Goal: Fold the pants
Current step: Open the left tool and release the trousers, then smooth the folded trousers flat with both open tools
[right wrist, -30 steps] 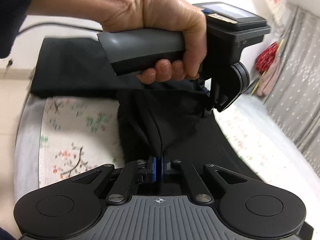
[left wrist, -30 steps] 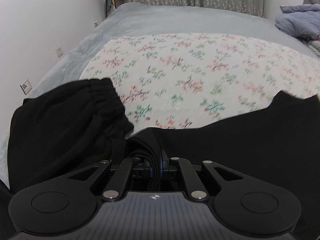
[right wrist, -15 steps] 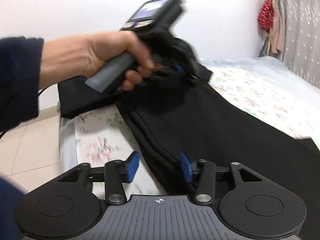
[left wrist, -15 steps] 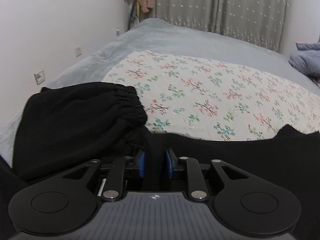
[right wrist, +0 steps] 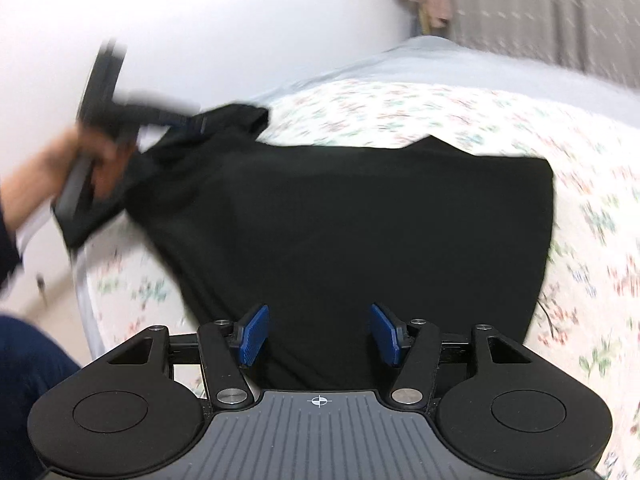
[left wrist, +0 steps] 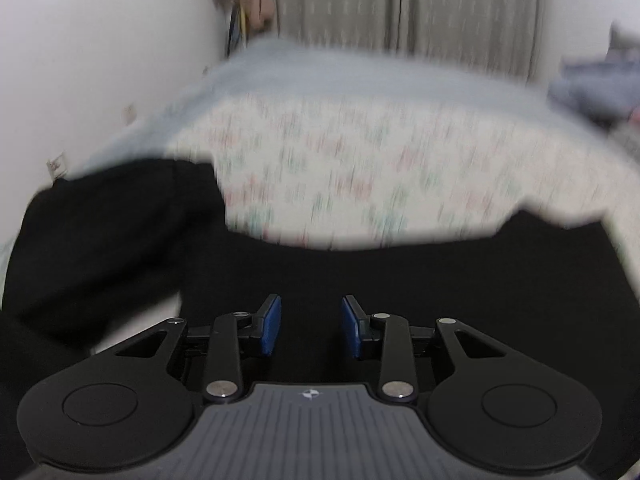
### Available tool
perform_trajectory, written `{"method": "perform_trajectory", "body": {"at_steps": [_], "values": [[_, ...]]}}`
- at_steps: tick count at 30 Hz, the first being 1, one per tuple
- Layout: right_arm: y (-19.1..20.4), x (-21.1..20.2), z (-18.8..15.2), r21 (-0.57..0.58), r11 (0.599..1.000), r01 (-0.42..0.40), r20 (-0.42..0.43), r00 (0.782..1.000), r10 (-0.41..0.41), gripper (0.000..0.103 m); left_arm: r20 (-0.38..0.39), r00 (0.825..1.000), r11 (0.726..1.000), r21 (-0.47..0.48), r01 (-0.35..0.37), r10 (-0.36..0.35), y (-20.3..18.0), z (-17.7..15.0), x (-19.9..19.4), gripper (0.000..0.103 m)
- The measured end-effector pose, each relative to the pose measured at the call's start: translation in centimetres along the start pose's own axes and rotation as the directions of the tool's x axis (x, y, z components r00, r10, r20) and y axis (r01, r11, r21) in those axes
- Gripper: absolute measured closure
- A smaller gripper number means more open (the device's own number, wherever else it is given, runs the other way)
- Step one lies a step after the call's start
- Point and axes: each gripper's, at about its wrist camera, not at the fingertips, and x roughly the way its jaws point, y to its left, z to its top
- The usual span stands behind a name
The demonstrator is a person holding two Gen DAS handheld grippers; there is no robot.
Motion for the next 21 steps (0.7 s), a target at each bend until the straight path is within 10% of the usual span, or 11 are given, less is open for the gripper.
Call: {"method": "perform_trajectory", "body": {"at_steps": [13, 21], "values": [[-2.6, -4.0, -4.0, 0.075, 0.990, -0.117, -0.212, 0.969, 0.130, 0.047, -0.037, 0.986, 0.987, 0.031, -0.159, 0.160, -1.5, -0.9, -1.1, 0.059], [-5.7, -7.8, -4.3, 0.251, 0.955, -0.158, -0.012, 0.986, 0.167, 0.046, -0.024, 0.979, 0.962, 0.183, 0.203, -0.202, -10.5, -3.3, -5.1, 0.059]]}}
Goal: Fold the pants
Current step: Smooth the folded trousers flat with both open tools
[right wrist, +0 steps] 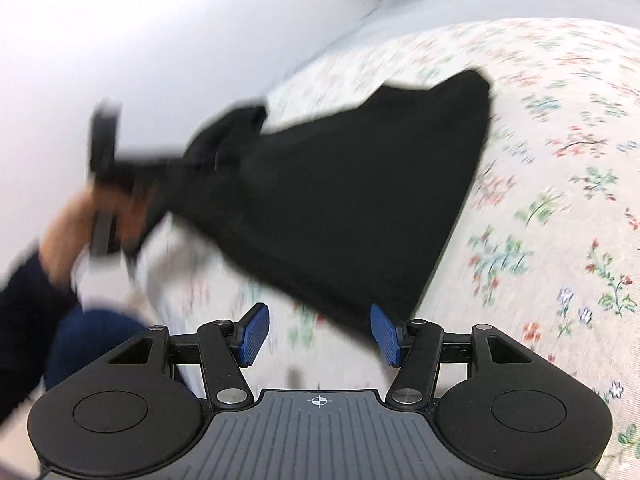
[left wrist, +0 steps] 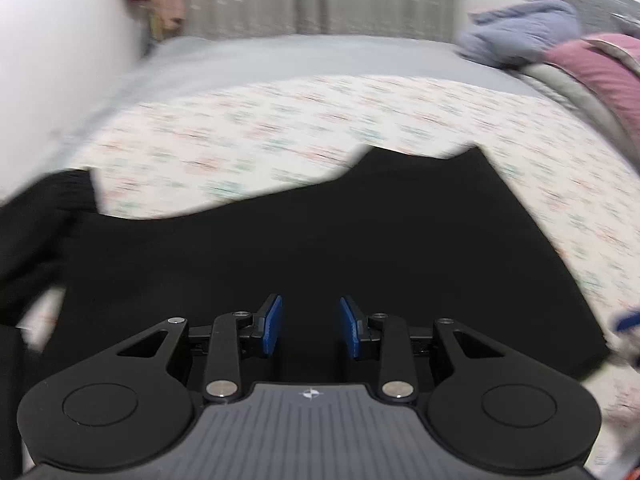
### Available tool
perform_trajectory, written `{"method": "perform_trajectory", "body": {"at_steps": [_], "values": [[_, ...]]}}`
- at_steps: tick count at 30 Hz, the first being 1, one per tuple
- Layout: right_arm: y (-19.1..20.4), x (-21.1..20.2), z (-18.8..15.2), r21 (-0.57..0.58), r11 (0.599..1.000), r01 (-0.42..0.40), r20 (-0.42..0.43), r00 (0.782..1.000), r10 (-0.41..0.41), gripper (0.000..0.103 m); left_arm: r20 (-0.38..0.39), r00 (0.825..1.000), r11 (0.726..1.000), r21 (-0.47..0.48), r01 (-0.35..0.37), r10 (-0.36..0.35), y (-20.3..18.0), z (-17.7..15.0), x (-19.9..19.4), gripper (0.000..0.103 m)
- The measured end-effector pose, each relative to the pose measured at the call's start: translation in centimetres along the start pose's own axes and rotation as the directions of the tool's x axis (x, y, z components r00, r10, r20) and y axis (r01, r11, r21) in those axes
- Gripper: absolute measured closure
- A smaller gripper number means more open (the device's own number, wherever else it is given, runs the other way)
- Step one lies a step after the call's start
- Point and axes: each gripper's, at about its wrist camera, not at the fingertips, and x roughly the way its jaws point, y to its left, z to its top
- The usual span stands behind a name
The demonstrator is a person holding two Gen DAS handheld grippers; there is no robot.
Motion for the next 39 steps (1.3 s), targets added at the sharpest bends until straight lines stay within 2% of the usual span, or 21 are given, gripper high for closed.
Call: {"method": "perform_trajectory", "body": {"at_steps": [2, 3, 4, 6, 8, 9, 11, 12, 15, 19, 21, 23, 26, 30, 31, 33, 36, 39], "values": [[-0.3, 0.3, 0.3, 0.031, 0.999, -0.016, 0.048, 0.999, 0.015, 0.046, -0.038, 0.999, 0.999, 0.039, 0.006, -0.004, -1.0, -0.6, 1.1, 0.059], [-0.5, 0.8, 0.2, 0.046, 0.999, -0.018, 0.043, 0.999, 0.016, 0.047, -0.066, 0.998, 0.999, 0.039, 0.002, 0.000, -1.0, -1.1, 1.8, 0.059], [-0.7, 1.6, -0.1, 0.056, 0.998, -0.008, 0.012, 1.000, 0.007, 0.048, -0.092, 0.996, 1.000, 0.029, -0.007, 0.009, -0.7, -1.5, 2.5, 0.059], [-1.0, 2.9, -0.8, 0.052, 0.998, 0.023, -0.053, 0.998, -0.020, 0.062, -0.104, 0.995, 1.000, 0.000, -0.012, 0.012, 0.3, -2.2, 3.1, 0.057], [-1.3, 2.6, -1.2, 0.071, 0.997, 0.018, -0.067, 0.998, -0.014, 0.065, -0.111, 0.994, 0.999, -0.037, -0.008, 0.004, 1.2, -2.3, 2.8, 0.057], [-1.5, 2.3, -1.1, 0.099, 0.995, 0.009, -0.077, 0.997, -0.001, 0.065, -0.122, 0.992, 0.999, -0.044, -0.025, 0.020, 1.4, -2.3, 2.5, 0.057], [-1.6, 1.2, -1.0, 0.107, 0.994, -0.008, -0.045, 0.999, 0.013, 0.060, -0.135, 0.989, 0.996, -0.052, -0.068, 0.060, 1.0, -1.6, 1.6, 0.059], [-1.9, 0.7, -0.8, 0.114, 0.993, -0.005, -0.024, 1.000, 0.008, 0.059, -0.125, 0.990, 0.996, -0.052, -0.067, 0.060, 0.7, -1.1, 1.1, 0.059], [-3.7, -0.2, -0.3, 0.201, 0.979, -0.003, 0.046, 0.999, -0.006, 0.051, -0.072, 0.997, 0.998, -0.064, -0.012, 0.007, -0.8, 1.2, -0.3, 0.058], [-6.9, 0.6, -0.5, 0.385, 0.923, -0.024, 0.074, 0.997, -0.005, 0.050, -0.011, 0.997, 0.993, -0.087, 0.074, -0.075, -4.1, 4.9, -2.2, 0.053], [-7.8, 1.2, -0.7, 0.420, 0.906, -0.054, 0.090, 0.996, 0.017, 0.051, 0.012, 0.990, 0.977, -0.157, 0.140, -0.140, -5.7, 6.5, -2.4, 0.052], [-8.0, 1.2, -0.8, 0.419, 0.905, -0.075, 0.097, 0.995, 0.038, 0.051, 0.016, 0.985, 0.968, -0.185, 0.171, -0.171, -7.6, 7.2, -1.4, 0.052], [-8.2, 1.6, -0.7, 0.431, 0.896, -0.105, 0.105, 0.992, 0.066, 0.051, -0.024, 0.990, 0.984, -0.120, 0.135, -0.138, -11.5, 6.6, 1.4, 0.052], [-8.1, 2.3, -0.8, 0.430, 0.894, -0.124, 0.122, 0.989, 0.079, 0.051, -0.152, 0.977, 0.984, -0.113, 0.135, -0.152, -14.2, 3.7, 7.0, 0.052], [-7.9, 2.4, -0.9, 0.421, 0.899, -0.125, 0.124, 0.989, 0.079, 0.051, -0.157, 0.977, 0.985, -0.113, 0.130, -0.147, -14.3, 3.2, 7.9, 0.052], [-7.7, 2.7, -0.9, 0.408, 0.904, -0.124, 0.130, 0.989, 0.077, 0.051, -0.113, 0.982, 0.986, -0.086, 0.142, -0.151, -13.9, 3.1, 7.6, 0.051], [-7.9, 2.6, -1.2, 0.406, 0.903, -0.139, 0.147, 0.985, 0.085, 0.051, -0.121, 0.976, 0.976, -0.144, 0.161, -0.179, -12.9, 3.8, 7.7, 0.051], [-8.2, 3.1, -1.1, 0.437, 0.884, -0.166, 0.170, 0.980, 0.100, 0.051, -0.102, 0.973, 0.969, -0.162, 0.189, -0.207, -12.5, 3.2, 7.7, 0.051]]}}
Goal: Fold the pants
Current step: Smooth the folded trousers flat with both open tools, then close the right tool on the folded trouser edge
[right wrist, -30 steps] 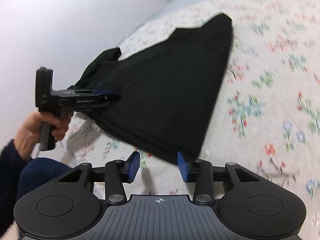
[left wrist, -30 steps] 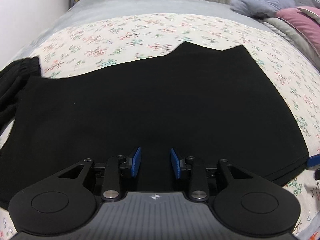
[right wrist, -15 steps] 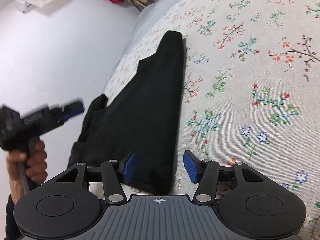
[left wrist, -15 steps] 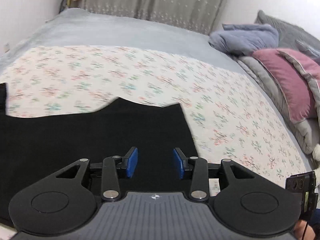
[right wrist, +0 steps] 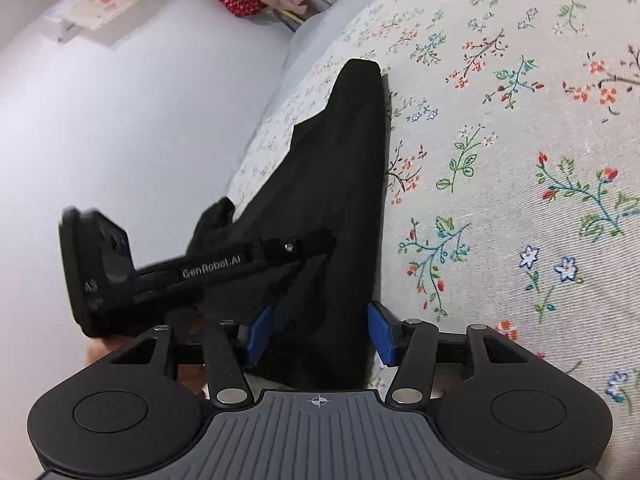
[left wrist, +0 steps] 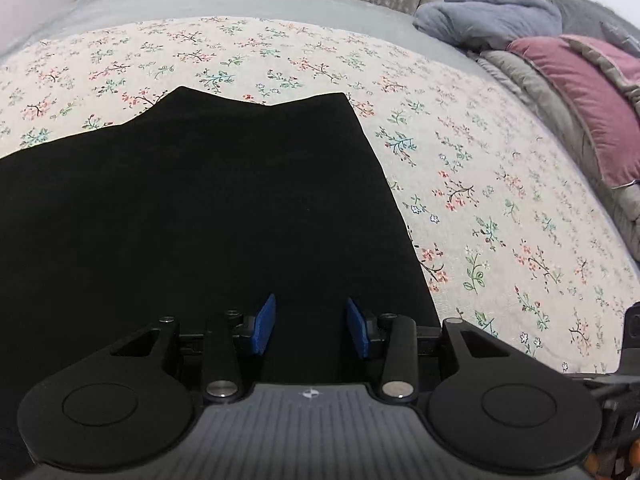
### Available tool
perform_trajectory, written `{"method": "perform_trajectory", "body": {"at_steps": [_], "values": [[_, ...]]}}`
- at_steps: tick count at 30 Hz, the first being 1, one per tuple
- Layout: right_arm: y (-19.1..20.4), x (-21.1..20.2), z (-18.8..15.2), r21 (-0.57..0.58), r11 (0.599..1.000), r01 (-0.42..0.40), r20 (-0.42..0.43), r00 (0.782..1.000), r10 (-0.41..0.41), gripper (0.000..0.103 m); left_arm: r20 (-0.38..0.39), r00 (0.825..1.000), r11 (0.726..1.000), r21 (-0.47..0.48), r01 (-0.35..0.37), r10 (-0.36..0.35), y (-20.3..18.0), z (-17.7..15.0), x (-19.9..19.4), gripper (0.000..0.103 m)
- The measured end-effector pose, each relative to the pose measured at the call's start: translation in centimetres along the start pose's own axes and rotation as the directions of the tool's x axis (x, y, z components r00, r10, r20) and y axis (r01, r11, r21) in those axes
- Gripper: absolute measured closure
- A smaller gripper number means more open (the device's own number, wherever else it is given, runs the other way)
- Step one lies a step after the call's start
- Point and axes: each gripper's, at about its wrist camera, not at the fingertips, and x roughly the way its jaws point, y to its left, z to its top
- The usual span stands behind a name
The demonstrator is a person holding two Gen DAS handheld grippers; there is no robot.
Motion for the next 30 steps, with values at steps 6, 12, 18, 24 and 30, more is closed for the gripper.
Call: {"method": "perform_trajectory", "body": {"at_steps": [6, 12, 18, 24, 30], "values": [[-0.7, 0.1, -0.3, 0.059, 0.998, -0.031, 0.054, 0.998, 0.028, 0.062, 0.002, 1.000, 0.999, -0.049, 0.022, -0.022, 0.3, 0.0, -0.3, 0.051], [-1.1, 0.9, -0.7, 0.073, 0.997, 0.028, 0.083, 0.996, -0.034, 0.089, -0.005, 1.000, 0.999, -0.044, 0.018, -0.019, 0.8, 0.4, -0.3, 0.051], [-1.2, 1.1, -0.7, 0.082, 0.996, 0.019, 0.076, 0.997, -0.025, 0.089, -0.003, 1.000, 0.999, -0.038, 0.009, -0.009, 0.6, 0.1, -0.3, 0.051], [-0.6, 1.3, -1.1, 0.063, 0.998, 0.020, 0.022, 1.000, -0.021, 0.086, -0.002, 1.000, 0.999, -0.033, 0.002, -0.002, 0.3, 0.1, -0.2, 0.051], [-0.3, 1.7, -1.9, 0.060, 0.998, 0.011, 0.011, 1.000, -0.012, 0.086, -0.001, 1.000, 0.999, -0.034, -0.004, 0.004, 0.1, 0.1, -0.2, 0.051]]}}
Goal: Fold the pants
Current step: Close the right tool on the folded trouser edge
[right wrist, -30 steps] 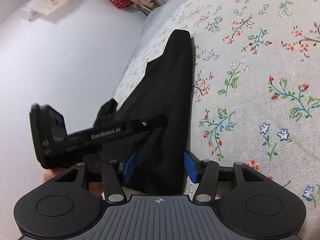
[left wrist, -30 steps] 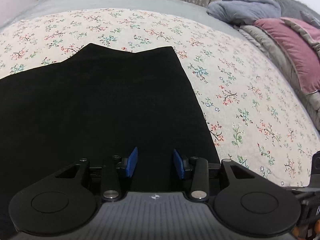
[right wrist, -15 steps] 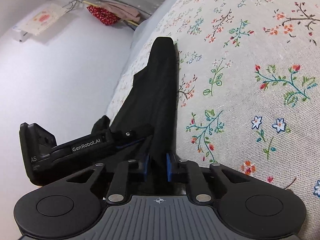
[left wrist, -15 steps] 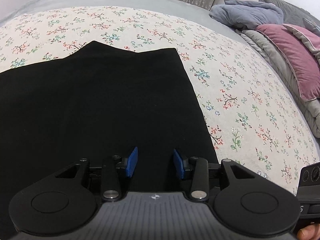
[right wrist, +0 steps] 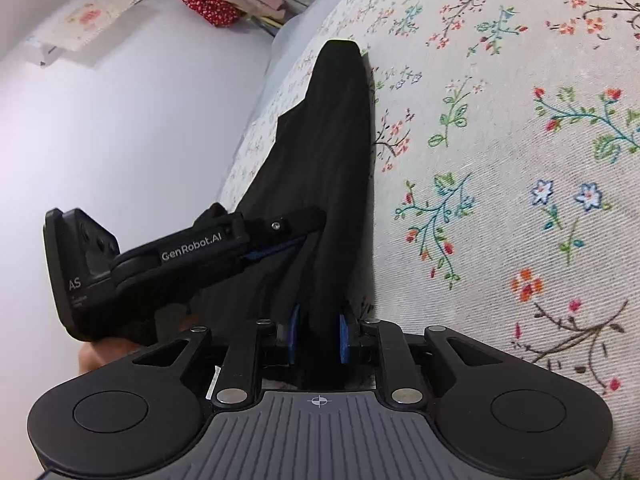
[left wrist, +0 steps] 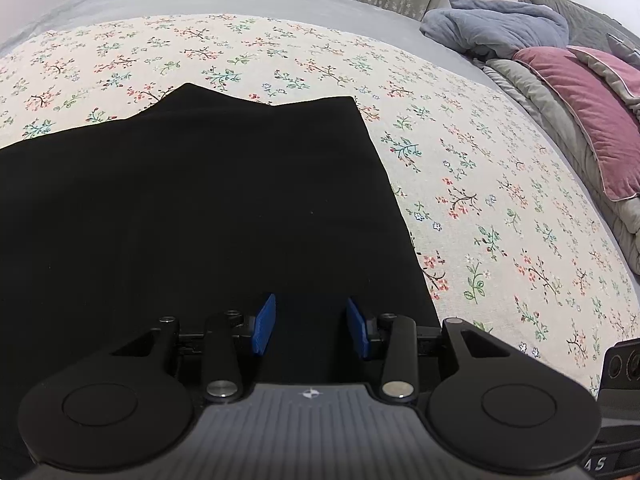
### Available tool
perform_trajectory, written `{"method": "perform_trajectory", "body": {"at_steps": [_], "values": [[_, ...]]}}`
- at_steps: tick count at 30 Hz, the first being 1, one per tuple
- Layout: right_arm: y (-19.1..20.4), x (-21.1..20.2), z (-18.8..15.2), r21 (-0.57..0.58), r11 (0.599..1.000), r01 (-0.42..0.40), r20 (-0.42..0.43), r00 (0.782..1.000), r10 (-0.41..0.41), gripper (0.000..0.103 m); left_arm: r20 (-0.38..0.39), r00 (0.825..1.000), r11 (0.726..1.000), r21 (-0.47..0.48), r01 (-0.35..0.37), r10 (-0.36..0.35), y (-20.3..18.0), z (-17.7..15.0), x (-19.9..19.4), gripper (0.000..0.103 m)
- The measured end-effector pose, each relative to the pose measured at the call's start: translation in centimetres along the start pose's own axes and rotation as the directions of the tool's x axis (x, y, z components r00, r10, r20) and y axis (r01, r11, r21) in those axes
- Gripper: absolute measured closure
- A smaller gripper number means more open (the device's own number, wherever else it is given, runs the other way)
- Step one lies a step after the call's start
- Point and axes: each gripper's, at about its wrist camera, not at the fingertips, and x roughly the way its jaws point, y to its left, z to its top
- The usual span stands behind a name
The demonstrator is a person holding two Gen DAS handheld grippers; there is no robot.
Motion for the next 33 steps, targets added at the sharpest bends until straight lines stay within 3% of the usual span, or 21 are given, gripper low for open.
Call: {"method": "perform_trajectory", "body": {"at_steps": [5, 6, 9, 22, 29, 33], "values": [[0.4, 0.1, -0.4, -0.019, 1.000, -0.004, 0.011, 1.000, 0.005, 0.084, 0.001, 1.000, 1.000, -0.007, 0.001, -0.001, 0.0, 0.0, 0.0, 0.051], [0.4, 0.1, -0.4, -0.007, 1.000, -0.017, 0.013, 1.000, 0.017, 0.079, 0.001, 1.000, 1.000, -0.007, 0.000, 0.000, 0.0, 0.0, 0.0, 0.051], [0.0, -0.3, -0.4, 0.054, 0.996, -0.064, 0.014, 0.998, 0.064, 0.079, 0.001, 1.000, 1.000, -0.007, -0.001, 0.001, 0.0, 0.0, 0.0, 0.051], [1.3, -0.4, -1.4, -0.028, 0.999, 0.020, 0.051, 0.999, -0.018, 0.088, 0.001, 1.000, 1.000, 0.004, -0.019, 0.019, -0.6, 0.2, 0.1, 0.051], [-0.1, 0.0, -1.1, 0.064, 0.998, -0.025, 0.039, 0.999, 0.022, 0.087, 0.004, 0.998, 0.998, 0.028, -0.058, 0.057, -1.4, 0.4, 0.4, 0.050], [0.9, 0.0, -1.4, -0.017, 1.000, 0.018, 0.039, 0.999, -0.017, 0.089, -0.007, 0.997, 0.997, 0.027, -0.072, 0.073, -1.6, 0.7, 0.5, 0.050]]}}
